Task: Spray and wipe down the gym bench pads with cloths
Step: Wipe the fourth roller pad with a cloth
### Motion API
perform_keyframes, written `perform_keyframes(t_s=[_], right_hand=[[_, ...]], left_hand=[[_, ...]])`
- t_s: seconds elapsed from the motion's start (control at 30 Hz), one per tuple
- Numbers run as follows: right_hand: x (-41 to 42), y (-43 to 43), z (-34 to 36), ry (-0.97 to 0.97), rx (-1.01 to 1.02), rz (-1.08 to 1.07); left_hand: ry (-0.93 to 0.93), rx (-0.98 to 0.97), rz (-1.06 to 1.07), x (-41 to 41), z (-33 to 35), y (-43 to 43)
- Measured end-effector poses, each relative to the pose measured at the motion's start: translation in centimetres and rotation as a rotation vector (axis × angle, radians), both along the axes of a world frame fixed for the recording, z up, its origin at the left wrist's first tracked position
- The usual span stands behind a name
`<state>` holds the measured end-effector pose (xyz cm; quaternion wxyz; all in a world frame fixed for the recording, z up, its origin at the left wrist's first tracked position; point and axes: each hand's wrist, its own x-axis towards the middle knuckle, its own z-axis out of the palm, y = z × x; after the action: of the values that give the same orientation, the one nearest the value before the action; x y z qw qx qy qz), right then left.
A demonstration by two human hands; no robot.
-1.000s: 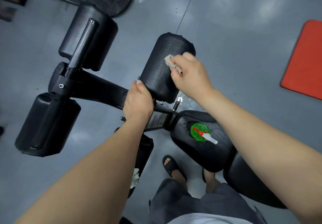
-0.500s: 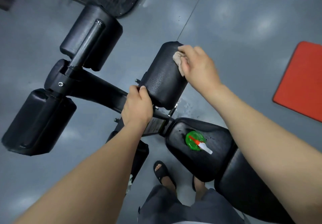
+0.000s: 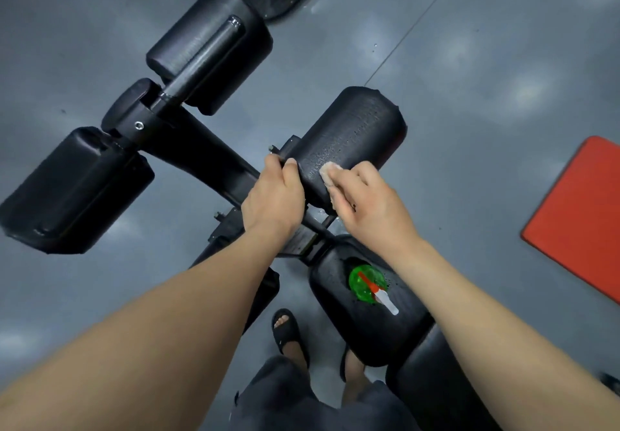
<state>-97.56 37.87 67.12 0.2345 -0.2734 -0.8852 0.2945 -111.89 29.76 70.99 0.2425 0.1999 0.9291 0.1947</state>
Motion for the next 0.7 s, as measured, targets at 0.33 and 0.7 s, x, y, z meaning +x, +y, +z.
perform_keyframes(t_s=[0.33, 0.7], right_hand=[[-1.7, 7.8, 0.6, -0.109, -0.077, -0.419], [-0.7, -0.8, 1.0, -0.094, -0.091, 0.039]], left_hand=[[0.045, 0.015, 0.021, 0.0, -0.1, 0.0], [0.022, -0.05, -0.011, -0.4, -0.9, 0.1]])
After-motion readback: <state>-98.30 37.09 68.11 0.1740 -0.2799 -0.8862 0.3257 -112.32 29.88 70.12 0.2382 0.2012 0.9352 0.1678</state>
